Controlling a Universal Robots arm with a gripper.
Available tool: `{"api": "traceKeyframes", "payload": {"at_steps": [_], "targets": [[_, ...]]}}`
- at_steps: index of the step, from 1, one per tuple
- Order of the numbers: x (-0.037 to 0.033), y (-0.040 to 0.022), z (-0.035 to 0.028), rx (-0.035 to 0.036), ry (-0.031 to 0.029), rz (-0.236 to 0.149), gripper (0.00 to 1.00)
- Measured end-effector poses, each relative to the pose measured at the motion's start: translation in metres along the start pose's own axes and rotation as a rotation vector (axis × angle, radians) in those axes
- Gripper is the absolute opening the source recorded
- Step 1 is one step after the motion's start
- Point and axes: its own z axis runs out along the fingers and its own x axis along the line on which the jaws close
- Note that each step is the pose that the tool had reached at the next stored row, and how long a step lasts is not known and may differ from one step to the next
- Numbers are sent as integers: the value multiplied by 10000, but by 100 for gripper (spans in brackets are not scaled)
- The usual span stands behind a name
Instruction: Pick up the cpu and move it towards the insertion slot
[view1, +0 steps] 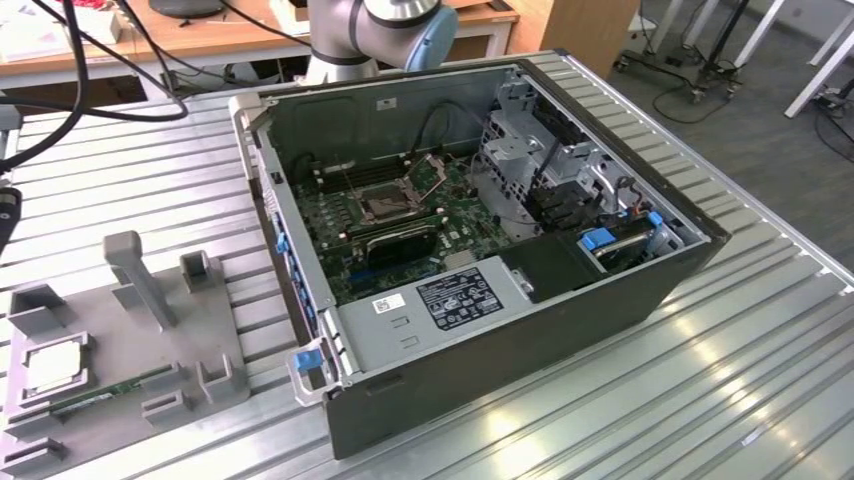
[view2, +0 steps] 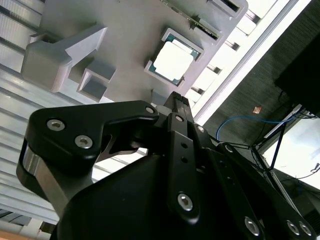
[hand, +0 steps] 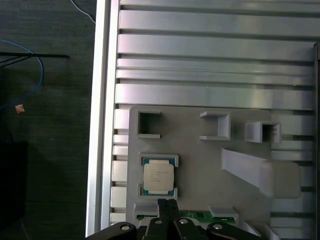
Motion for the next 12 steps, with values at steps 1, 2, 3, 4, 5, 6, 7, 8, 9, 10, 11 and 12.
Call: {"api": "traceKeyframes", "payload": {"at_steps": [1,2,3,4,5,6,7,8,9,10,11,12], "targets": [[0,0,6,0,-1,0,11],[0,-1,14,0,1,0,11],[0,-1,22,1,2,0,11],[0,-2,33,1,3,0,11],[1,-3,48,1,2,1,11],[1,-5,62,1,3,1,11],[1,-8,76,1,3,1,11],[0,-12,89,1,3,0,11],[0,-17,100,2,4,0,11],[0,-21,112,1,3,0,11],[0,-26,123,1,3,0,11],[1,-30,131,2,4,0,11]]}}
